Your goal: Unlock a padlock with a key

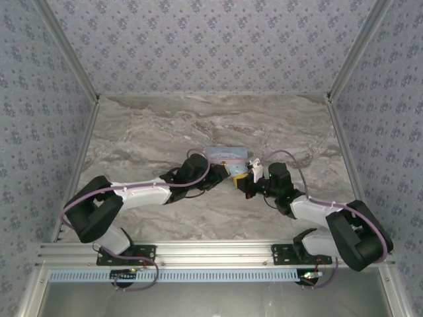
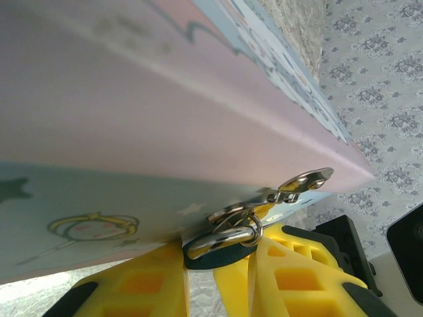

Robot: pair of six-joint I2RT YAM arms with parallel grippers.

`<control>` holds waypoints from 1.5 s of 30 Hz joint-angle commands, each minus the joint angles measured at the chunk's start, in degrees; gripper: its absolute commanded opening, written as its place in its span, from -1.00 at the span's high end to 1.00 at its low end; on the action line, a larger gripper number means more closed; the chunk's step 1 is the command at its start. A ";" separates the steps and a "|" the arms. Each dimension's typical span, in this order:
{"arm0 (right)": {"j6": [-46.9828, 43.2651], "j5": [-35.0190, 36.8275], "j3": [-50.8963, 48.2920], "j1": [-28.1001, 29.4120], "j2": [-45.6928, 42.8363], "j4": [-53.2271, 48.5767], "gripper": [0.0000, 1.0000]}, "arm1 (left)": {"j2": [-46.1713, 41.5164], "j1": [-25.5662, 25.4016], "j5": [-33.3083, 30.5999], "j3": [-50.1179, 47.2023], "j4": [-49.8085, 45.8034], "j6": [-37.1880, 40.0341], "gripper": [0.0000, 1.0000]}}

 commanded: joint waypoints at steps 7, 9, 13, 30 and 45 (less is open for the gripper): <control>0.22 -1.96 1.05 -0.88 -1.82 2.36 1.00 | -2.43 -0.46 2.14 0.12 3.83 0.78 0.52; 0.18 -2.29 0.68 -0.90 -2.58 1.65 1.00 | -2.36 -0.45 2.09 0.15 3.83 0.76 0.52; -0.13 -2.40 0.32 -1.05 -3.34 0.84 1.00 | -2.35 -0.44 2.14 0.19 3.86 0.76 0.52; 0.91 -2.55 -1.40 -1.31 -2.91 2.53 1.00 | -2.13 -0.48 3.62 0.36 6.09 -0.55 0.52; 3.65 -4.43 0.47 -1.92 1.92 9.61 1.00 | -2.08 -0.57 6.68 0.63 8.85 -1.97 0.51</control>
